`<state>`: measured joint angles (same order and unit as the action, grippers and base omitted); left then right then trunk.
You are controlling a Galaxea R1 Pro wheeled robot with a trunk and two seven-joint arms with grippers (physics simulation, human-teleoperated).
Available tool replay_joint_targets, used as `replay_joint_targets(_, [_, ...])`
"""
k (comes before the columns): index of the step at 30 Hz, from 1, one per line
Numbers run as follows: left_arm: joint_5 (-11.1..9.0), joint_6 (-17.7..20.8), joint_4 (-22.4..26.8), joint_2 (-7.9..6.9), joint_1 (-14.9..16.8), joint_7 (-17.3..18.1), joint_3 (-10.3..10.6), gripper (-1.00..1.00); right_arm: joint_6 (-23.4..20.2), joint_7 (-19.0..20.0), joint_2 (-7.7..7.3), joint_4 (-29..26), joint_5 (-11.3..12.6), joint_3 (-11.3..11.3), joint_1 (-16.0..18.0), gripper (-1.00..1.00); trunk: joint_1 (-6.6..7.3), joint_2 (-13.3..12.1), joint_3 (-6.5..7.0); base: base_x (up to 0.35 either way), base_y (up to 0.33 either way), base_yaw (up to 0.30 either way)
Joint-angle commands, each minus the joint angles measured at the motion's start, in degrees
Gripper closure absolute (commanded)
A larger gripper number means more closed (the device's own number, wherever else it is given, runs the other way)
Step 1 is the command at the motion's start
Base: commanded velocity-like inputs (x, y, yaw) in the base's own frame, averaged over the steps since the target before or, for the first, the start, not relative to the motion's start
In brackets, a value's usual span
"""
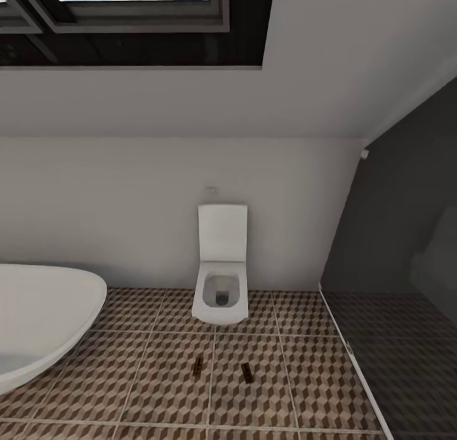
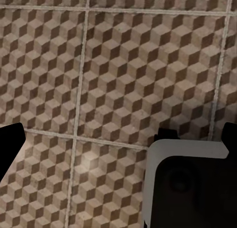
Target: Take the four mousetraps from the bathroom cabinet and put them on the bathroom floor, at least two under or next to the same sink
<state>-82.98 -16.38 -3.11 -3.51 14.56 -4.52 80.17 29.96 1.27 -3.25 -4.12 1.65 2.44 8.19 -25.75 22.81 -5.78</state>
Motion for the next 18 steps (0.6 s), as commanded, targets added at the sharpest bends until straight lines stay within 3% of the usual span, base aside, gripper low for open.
replay_joint_targets(1, [-0.1,-0.1,0.0,0.01,0.0,-0.3,0.4,-1.0,0.2,0.1,-0.02,0.1,0.2,0.2,0.0,-1.0,-0.03,0.1,-0.02,0.0,0.0,0.0])
replay_joint_targets(18, [-0.1,-0.1,0.1,0.08,0.0,-0.3,0.4,-1.0,0.2,0.1,-0.01,0.0,0.2,0.2,0.1,-1.0,-0.03,0.1,1.56,0.0,0.0,0.0])
